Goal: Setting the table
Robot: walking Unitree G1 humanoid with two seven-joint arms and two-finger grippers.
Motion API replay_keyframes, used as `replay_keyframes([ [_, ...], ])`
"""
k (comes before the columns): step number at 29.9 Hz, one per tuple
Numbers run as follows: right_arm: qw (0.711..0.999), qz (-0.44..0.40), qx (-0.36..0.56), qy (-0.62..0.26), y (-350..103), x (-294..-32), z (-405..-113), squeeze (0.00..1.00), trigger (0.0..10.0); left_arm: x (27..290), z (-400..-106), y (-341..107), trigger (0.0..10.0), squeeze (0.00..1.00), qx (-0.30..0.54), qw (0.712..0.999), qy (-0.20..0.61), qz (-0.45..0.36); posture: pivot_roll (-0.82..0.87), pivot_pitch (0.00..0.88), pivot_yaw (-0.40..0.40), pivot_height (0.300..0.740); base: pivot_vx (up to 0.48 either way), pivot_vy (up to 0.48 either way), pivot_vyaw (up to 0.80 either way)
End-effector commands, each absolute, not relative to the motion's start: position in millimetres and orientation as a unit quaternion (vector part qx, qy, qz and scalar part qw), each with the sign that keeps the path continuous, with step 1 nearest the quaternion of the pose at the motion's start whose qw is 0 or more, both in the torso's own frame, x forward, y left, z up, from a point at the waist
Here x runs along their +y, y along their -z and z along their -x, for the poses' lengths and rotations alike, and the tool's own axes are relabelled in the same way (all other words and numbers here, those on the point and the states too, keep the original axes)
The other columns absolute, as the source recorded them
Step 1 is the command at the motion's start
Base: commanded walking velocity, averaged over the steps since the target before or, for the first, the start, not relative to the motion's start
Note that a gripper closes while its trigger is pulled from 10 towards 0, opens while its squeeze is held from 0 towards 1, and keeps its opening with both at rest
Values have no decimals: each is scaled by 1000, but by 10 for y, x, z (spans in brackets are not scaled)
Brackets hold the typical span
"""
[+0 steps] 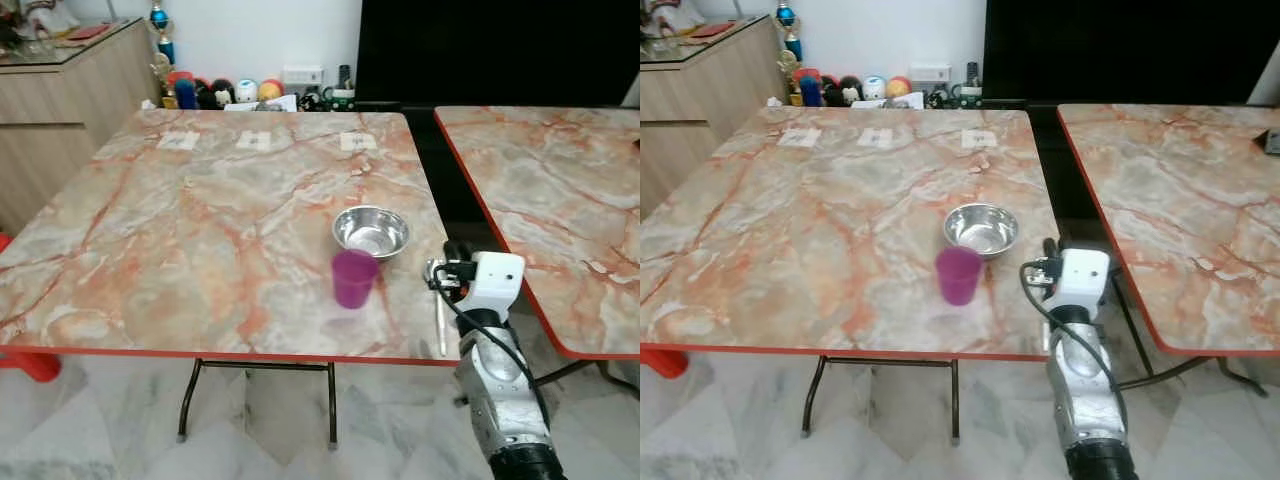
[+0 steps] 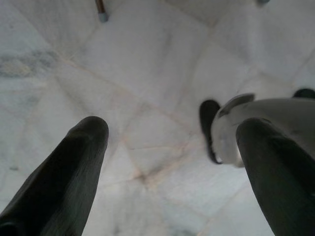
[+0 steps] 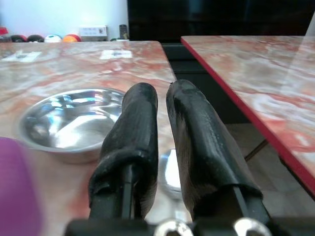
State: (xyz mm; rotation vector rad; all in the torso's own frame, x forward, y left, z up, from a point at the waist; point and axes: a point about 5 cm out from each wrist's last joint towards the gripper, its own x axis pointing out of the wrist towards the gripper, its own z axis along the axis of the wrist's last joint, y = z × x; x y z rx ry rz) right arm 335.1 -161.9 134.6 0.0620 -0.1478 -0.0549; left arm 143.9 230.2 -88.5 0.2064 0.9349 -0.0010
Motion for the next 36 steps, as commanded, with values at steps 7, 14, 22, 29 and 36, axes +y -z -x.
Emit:
replay_keyframes([
  [7,998,-18,-46,47,-1271,-1699,-3352,0,10000,2262,-1386,915,10000,0,459,882,17,-103,36,72,-18,740,0,-37,0],
  [14,997,-30,18,69,-1051,-1762,-3338,0,10000,2259,-1350,930,10000,0,465,880,13,-100,41,74,-21,740,0,-267,0],
  [22,997,-33,20,69,-1043,-1759,-3337,0,10000,2259,-1348,931,10000,0,465,880,13,-100,41,74,-21,740,0,0,0],
  [29,992,-69,97,49,-819,-1700,-3395,1000,10000,2267,-1338,934,10000,0,468,878,13,-100,47,77,-16,740,0,0,0],
  [36,991,-63,112,32,-817,-1577,-3508,0,10000,2221,-1378,932,10000,0,465,879,14,-101,55,78,-13,740,0,0,0],
])
